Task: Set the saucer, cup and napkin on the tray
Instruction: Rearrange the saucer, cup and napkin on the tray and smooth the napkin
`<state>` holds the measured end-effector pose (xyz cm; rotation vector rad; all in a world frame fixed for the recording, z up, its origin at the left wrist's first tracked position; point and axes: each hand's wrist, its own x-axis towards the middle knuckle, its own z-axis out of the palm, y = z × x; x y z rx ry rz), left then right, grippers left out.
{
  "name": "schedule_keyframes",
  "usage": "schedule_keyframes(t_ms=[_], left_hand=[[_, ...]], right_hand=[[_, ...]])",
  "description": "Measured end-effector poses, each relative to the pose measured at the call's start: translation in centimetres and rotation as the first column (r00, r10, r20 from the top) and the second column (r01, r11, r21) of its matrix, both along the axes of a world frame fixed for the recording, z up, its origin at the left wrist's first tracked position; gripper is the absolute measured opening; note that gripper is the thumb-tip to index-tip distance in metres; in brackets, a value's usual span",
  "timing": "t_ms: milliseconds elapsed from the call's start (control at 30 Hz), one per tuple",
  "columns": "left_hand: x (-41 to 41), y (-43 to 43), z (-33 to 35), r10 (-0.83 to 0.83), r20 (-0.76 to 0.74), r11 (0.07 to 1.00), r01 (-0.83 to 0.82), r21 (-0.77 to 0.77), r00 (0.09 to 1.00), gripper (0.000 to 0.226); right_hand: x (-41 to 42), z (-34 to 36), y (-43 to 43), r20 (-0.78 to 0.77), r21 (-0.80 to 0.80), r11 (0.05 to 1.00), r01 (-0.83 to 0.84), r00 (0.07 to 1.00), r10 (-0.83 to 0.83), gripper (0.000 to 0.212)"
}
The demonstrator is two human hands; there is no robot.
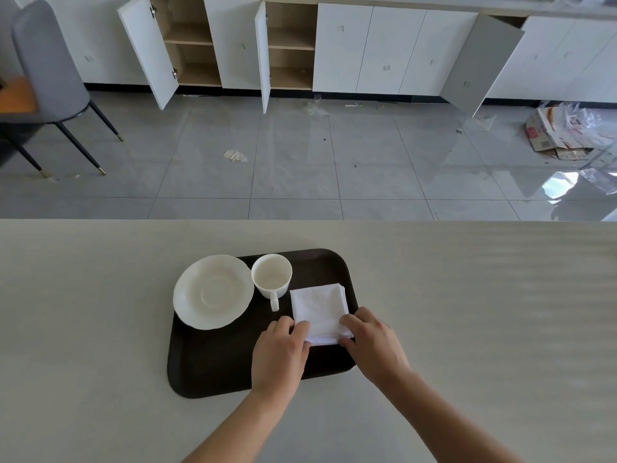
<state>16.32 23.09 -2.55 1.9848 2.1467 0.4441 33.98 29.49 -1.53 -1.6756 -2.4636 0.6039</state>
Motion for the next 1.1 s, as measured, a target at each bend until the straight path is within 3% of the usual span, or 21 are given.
schedule_keyframes(t_ms=[200,500,1100], left_hand=[[0.0,0.7,-0.5,0.023,-0.034,0.996,-0.020,0.089,0.999,0.022],[0.0,1.7,-0.7,-0.133,-0.081,0.975,0.145,0.169,0.988,0.030],[0.8,3.9,0.5,-0.113,-0.132,0.992,0.119,0.040,0.985,0.035]], right_hand=[[-0.3,0.2,1.2,-0.001,0.026,0.999,0.032,1.000,-0.032,0.018],[-0.6,-0.2,2.0,0.008,0.048,0.998,0.028,1.000,-0.029,0.017],[-1.2,-0.7,4.3,0.040,0.112,0.994,0.019,0.999,-0.023,0.014]])
